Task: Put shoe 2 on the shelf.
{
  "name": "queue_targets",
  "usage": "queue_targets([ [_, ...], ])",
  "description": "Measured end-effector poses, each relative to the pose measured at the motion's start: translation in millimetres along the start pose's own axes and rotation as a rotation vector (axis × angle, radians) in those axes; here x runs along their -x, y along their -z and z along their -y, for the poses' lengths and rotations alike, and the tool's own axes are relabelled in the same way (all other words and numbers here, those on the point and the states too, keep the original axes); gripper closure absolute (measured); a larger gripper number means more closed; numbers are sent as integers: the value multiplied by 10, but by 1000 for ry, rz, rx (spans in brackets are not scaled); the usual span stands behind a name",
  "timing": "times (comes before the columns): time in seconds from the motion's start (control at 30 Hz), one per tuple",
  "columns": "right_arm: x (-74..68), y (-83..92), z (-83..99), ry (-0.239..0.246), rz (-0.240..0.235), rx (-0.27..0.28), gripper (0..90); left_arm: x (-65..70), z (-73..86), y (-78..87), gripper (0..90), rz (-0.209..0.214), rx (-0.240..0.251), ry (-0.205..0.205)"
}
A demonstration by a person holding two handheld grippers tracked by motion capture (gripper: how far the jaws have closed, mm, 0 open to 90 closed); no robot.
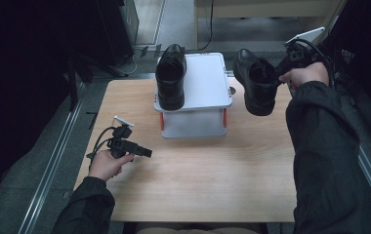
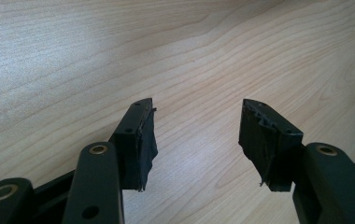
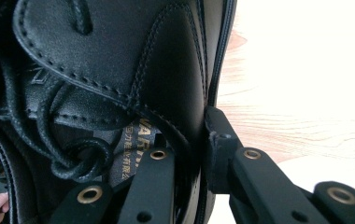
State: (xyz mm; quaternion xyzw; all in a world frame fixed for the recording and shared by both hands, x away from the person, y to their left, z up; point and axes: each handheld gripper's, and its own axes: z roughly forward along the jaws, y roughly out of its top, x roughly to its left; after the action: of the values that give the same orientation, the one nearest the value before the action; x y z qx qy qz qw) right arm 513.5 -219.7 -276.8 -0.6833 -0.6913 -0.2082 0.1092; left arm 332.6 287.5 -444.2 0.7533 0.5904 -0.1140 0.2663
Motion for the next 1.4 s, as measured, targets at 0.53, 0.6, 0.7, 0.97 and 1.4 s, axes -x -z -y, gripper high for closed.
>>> queue_targets([
  [0.53, -690, -165, -230, 65, 9, 2, 835, 27, 25, -7, 451, 19, -6, -7],
  [0.6, -772, -207, -247, 75, 13, -3, 835, 21, 28, -5, 451, 22, -6, -4],
  [0.7, -912, -283, -278, 93, 16, -10, 835, 1, 32, 3, 451, 21, -5, -10],
  [0.97, -1199, -483, -310, 117, 19, -16, 834, -4, 44, 10, 450, 26, -2, 0],
  [1.4, -1399, -636, -204, 144, -8, -2, 774, 0, 44, -5, 450, 20, -8, -8],
])
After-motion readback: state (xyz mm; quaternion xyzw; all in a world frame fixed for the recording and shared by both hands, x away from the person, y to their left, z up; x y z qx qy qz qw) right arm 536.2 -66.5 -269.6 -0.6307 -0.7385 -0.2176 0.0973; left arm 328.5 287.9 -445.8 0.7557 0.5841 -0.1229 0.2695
